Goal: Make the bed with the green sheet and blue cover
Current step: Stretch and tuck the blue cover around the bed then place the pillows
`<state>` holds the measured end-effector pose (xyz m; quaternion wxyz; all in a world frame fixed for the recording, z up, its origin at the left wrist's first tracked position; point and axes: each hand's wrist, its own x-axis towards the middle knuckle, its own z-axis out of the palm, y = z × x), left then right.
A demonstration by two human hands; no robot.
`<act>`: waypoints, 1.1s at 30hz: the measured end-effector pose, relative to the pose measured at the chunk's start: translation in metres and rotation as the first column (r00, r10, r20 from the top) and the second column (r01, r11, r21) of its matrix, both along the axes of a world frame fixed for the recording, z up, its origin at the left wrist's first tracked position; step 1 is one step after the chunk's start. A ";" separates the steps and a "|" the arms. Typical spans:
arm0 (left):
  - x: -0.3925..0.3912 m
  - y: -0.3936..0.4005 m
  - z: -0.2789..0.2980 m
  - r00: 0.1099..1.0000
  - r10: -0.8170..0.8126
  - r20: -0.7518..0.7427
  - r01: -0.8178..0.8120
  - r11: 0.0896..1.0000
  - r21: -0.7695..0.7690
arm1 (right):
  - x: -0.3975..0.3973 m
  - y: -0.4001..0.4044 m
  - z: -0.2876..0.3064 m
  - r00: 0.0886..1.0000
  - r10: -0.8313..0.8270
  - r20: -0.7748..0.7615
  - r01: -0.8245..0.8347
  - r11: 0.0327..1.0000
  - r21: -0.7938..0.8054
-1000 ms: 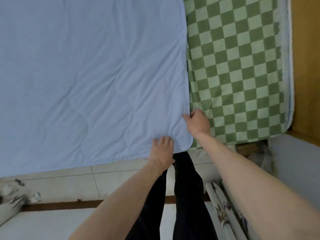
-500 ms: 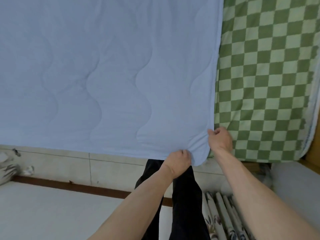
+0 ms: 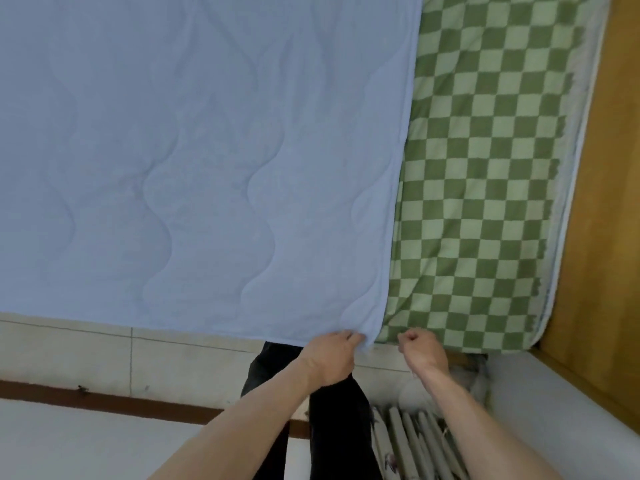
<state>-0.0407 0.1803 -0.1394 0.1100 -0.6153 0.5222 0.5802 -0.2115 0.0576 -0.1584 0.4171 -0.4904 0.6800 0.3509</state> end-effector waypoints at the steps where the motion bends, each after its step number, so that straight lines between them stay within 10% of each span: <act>1: 0.009 -0.005 0.003 1.000 0.015 -0.005 -0.015 0.999 -0.041 | 0.004 -0.006 0.007 1.000 0.014 0.006 -0.014 1.000 0.003; 8: 0.154 -0.152 -0.003 0.882 0.439 0.170 -0.235 0.725 -0.648 | 0.093 -0.123 0.049 0.988 0.074 0.137 -0.059 0.992 -0.111; 15: 0.273 -0.371 -0.026 0.853 0.354 0.383 -0.248 0.921 -0.300 | 0.235 -0.356 0.070 0.940 0.205 0.273 -0.057 0.884 -0.464; 17: 0.275 -0.398 -0.038 0.861 0.343 0.375 -0.287 0.937 -0.198 | 0.269 -0.425 0.088 0.899 0.405 0.169 -0.221 0.750 -0.623; 20: 0.270 -0.408 -0.059 0.835 0.298 0.463 -0.266 0.955 -0.134 | 0.315 -0.536 0.132 0.701 0.692 -0.173 -0.497 0.299 -0.814; 22: 0.270 -0.411 -0.068 0.840 0.310 0.445 -0.298 0.949 -0.100 | 0.343 -0.607 0.175 0.580 0.716 -0.388 -0.577 0.024 -0.817; 25: 0.270 -0.414 -0.068 0.827 0.317 0.463 -0.307 0.946 -0.098 | 0.372 -0.691 0.243 0.606 0.591 -0.532 -0.576 -0.136 -0.806; 29: 0.269 -0.415 -0.066 0.814 0.297 0.500 -0.288 0.953 -0.097 | 0.367 -0.772 0.315 0.846 0.370 -0.384 -0.377 -0.095 -0.921; 33: 0.267 -0.426 -0.066 0.788 0.329 0.519 -0.309 0.942 -0.129 | 0.333 -0.823 0.342 0.991 0.082 0.104 0.080 0.252 -0.964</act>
